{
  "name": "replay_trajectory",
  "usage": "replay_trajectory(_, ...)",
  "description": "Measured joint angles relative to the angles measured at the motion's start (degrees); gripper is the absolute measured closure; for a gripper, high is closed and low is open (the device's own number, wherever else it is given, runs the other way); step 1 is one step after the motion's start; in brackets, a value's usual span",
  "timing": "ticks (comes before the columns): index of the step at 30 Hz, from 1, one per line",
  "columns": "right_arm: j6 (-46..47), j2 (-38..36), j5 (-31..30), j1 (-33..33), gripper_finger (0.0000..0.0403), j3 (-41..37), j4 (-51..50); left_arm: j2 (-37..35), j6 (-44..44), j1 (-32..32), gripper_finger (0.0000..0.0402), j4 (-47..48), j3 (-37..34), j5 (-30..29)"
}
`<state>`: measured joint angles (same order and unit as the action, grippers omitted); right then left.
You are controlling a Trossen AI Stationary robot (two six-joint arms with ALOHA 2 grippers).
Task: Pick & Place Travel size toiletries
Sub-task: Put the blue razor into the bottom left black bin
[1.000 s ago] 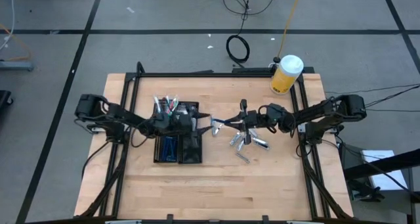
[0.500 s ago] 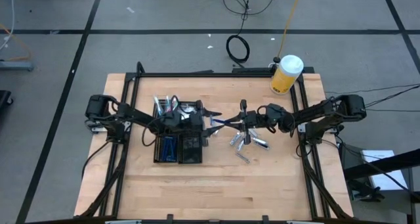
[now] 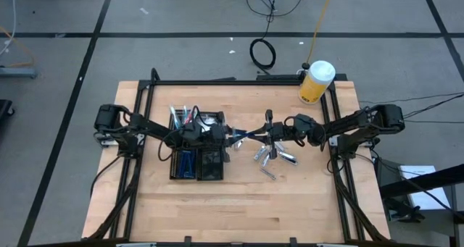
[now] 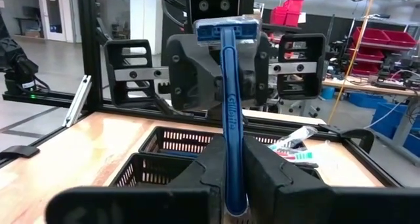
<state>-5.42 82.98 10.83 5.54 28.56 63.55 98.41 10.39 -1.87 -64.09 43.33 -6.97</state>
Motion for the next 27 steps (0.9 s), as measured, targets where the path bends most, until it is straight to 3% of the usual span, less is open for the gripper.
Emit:
replay_trajectory(4, 0.25, 0.00, -0.05, 0.00, 0.0361, 0.06, -0.82, 0.00, -0.38, 0.05, 0.0383, 0.15, 0.00, 0.06)
replay_trajectory(10, 3.25, 0.02, -2.26, 0.36, 0.0288, 0.09, -6.29, -2.09, -1.47, 0.10, 0.0382, 1.99, -0.07, -1.64)
replay_trajectory(14, 3.30, -0.02, -3.60, 1.07, 0.0229, 0.07, -10.22, -7.48, -2.31, 0.11, 0.0390, 11.43, -0.04, -4.34)
replay_trajectory(19, 3.33, -0.04, -3.46, 2.45, 0.0175, 0.06, -12.12, -19.01, -13.01, -0.53, 0.0383, 35.54, 0.01, -10.13)
replay_trajectory(24, 3.31, -0.04, -3.48, 3.53, 0.0153, 0.04, -13.36, -31.40, -37.20, -2.48, 0.0391, 67.73, 0.00, -2.28)
replay_trajectory(27, 3.31, -0.04, -3.49, 4.09, 0.0153, 0.04, -13.52, -35.76, -51.88, -6.38, 0.0390, 84.23, 0.02, -1.64)
